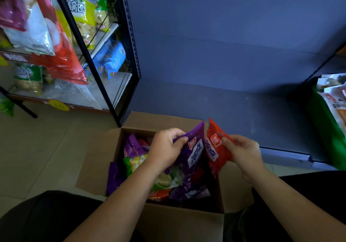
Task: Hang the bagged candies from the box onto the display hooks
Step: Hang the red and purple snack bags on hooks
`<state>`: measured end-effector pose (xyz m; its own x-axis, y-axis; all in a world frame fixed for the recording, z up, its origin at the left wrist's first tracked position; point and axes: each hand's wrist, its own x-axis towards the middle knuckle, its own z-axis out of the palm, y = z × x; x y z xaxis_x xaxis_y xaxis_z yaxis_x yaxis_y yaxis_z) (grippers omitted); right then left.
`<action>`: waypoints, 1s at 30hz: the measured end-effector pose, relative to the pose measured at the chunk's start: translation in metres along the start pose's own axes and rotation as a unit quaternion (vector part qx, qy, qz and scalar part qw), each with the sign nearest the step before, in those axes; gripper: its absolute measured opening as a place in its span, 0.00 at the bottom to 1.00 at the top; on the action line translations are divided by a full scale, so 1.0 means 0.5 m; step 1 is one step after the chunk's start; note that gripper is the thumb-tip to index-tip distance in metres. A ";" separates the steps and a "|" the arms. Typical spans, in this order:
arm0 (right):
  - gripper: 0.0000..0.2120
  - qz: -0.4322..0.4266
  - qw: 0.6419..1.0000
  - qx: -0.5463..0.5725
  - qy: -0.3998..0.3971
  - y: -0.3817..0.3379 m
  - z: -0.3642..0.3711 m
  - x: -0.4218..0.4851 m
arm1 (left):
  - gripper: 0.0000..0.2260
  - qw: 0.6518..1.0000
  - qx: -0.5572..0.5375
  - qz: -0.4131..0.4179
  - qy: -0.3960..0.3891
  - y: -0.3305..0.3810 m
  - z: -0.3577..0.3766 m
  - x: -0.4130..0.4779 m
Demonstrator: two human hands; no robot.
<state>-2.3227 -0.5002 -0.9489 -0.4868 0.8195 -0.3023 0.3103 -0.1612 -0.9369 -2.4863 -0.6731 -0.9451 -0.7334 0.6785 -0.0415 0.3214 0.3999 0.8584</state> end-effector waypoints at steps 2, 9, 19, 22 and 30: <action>0.06 -0.034 0.999 -0.018 0.000 -0.038 -0.007 -0.005 | 0.04 0.999 0.003 0.035 0.007 0.034 -0.026 -0.004; 0.06 -0.098 0.994 -0.056 0.005 -0.167 -0.032 -0.016 | 0.04 0.997 0.001 0.079 0.011 0.153 -0.096 -0.020; 0.02 -0.185 0.982 -0.004 -0.046 -0.406 -0.159 -0.039 | 0.06 0.984 0.084 0.154 -0.009 0.413 -0.167 0.007; 0.02 -0.203 0.978 0.025 -0.046 -0.485 -0.225 -0.042 | 0.07 0.975 0.116 0.187 -0.014 0.519 -0.170 0.022; 0.05 -0.310 0.951 0.002 0.002 -0.734 -0.393 -0.045 | 0.06 0.956 0.120 0.269 0.010 0.798 -0.170 0.078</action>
<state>-2.2652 -0.3515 -0.5638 -0.5717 0.7604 0.3081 -0.0385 0.3502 -0.9359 -2.4374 -0.5394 -0.5606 -0.4334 0.8149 0.3849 0.7813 0.1269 0.6111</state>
